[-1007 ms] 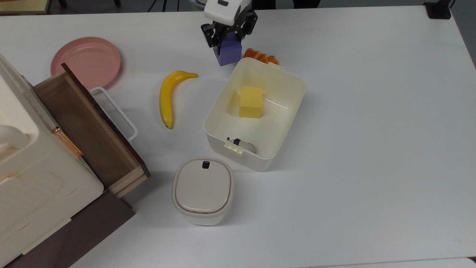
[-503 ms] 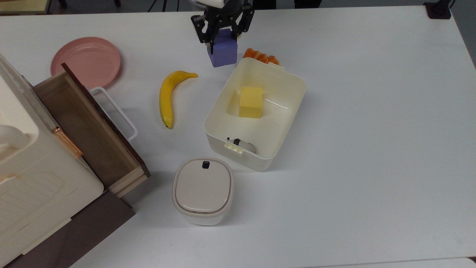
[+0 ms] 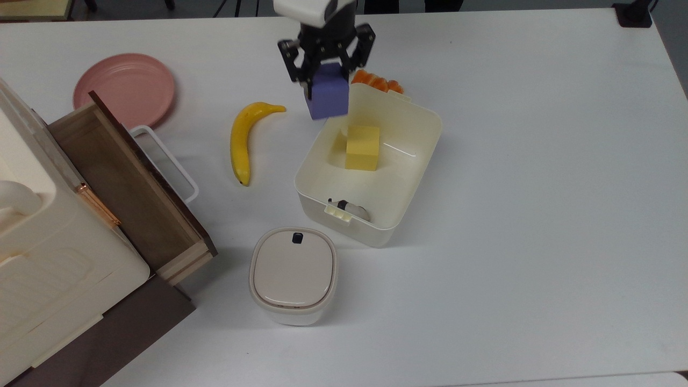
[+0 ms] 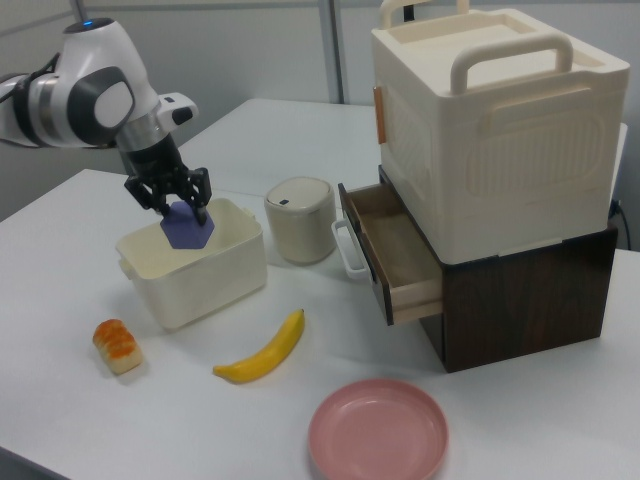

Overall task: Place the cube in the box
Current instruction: 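Lift the purple cube and carry it over the cream bin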

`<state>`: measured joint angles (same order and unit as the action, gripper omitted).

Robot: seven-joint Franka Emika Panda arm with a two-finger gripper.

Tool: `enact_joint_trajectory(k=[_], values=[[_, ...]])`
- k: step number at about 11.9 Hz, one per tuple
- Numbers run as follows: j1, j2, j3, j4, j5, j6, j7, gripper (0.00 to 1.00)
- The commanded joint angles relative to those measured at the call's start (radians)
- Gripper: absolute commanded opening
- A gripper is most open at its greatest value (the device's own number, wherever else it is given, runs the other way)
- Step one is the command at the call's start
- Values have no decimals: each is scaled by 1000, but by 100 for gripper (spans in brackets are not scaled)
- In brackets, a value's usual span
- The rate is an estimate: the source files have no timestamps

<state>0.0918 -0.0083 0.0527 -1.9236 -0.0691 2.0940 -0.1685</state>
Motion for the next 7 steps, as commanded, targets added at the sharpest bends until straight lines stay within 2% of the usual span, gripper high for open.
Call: enact_joint_trajectory(k=[1,2,3,4,5,7], values=[[-3,145,54,158,-6,-19,58,31],[3,183,56,181,-9,-19,78,33],[9,214,58,201,-14,-17,98,52],[9,221,64,204,-20,-19,107,90],[9,223,71,204,-21,-17,106,100],[9,222,72,202,-21,-19,109,100]])
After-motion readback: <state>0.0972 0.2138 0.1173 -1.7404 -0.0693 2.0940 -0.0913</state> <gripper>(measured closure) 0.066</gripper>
